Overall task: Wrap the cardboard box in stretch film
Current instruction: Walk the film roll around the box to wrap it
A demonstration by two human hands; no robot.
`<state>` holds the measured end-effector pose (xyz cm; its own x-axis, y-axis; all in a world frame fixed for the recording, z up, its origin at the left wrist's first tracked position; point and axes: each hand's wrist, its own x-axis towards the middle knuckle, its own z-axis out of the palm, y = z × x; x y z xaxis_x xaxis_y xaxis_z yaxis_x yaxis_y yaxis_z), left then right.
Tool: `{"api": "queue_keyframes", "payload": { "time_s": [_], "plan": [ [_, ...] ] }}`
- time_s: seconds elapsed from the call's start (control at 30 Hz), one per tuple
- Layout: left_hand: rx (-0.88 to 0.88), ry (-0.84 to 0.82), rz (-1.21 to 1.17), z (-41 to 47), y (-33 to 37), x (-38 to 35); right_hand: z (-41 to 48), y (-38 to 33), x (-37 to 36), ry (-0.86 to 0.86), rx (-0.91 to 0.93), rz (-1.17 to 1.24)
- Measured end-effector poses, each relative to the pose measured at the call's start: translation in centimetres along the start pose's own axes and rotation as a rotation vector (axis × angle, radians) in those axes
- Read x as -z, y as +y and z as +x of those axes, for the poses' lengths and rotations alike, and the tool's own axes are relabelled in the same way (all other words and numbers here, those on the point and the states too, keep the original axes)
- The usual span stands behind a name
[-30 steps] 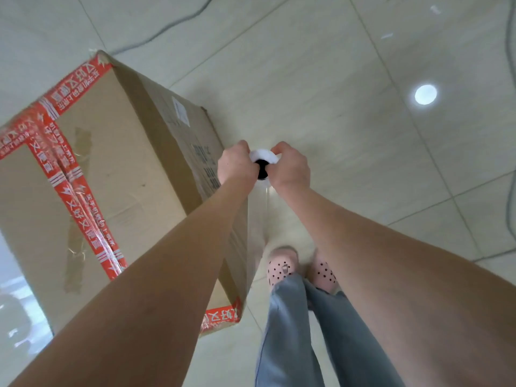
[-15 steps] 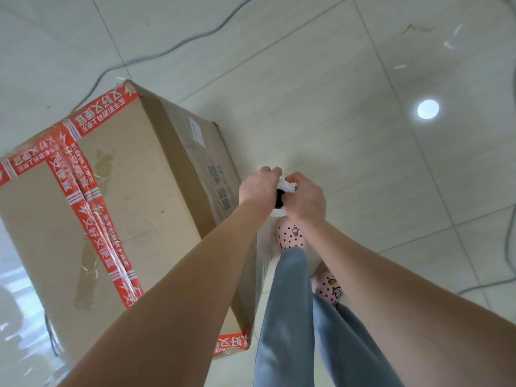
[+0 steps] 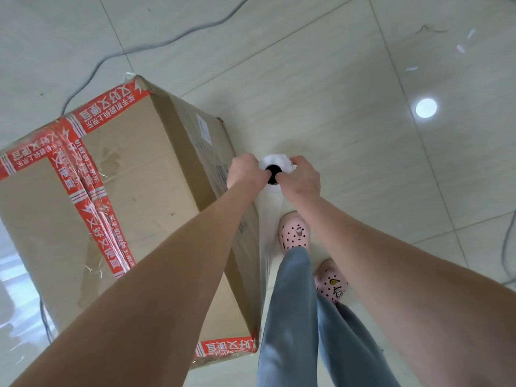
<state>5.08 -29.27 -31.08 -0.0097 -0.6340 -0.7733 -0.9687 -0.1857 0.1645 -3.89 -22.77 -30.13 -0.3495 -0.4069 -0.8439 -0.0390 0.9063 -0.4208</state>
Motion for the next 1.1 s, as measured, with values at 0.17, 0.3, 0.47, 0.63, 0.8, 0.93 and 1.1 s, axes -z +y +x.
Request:
{"api": "queue_keyframes", "payload": {
  "time_s": [0.17, 0.3, 0.47, 0.63, 0.8, 0.93, 1.1],
  "plan": [
    [0.04, 0.027, -0.117, 0.6, -0.9, 0.4, 0.5, -1.9, 0.0, 0.017, 0.059, -0.034],
    [-0.048, 0.074, 0.012, 0.3, -0.6, 0.5, 0.1, -1.9, -0.7, 0.055, -0.012, 0.089],
    [-0.29, 0.067, 0.364, 1.0, 0.7, 1.8, 0.5, -2.3, -1.3, 0.021, -0.032, 0.092],
    [-0.287, 0.013, 0.45, 2.4, 1.8, 3.4, 1.4, -3.9, -0.7, 0.01, 0.024, -0.041],
    [-0.143, 0.008, 0.22, 3.7, 1.8, 4.3, 2.6, -5.8, -0.2, 0.04, 0.088, -0.05],
    [-0.004, 0.016, -0.085, 4.7, 1.2, 5.1, 3.2, -7.0, -0.6, 0.098, 0.091, -0.033],
    [0.098, -0.034, -0.168, 4.9, 0.7, 5.7, 3.7, -8.2, -1.2, 0.037, 0.054, 0.024]
  ]
}}
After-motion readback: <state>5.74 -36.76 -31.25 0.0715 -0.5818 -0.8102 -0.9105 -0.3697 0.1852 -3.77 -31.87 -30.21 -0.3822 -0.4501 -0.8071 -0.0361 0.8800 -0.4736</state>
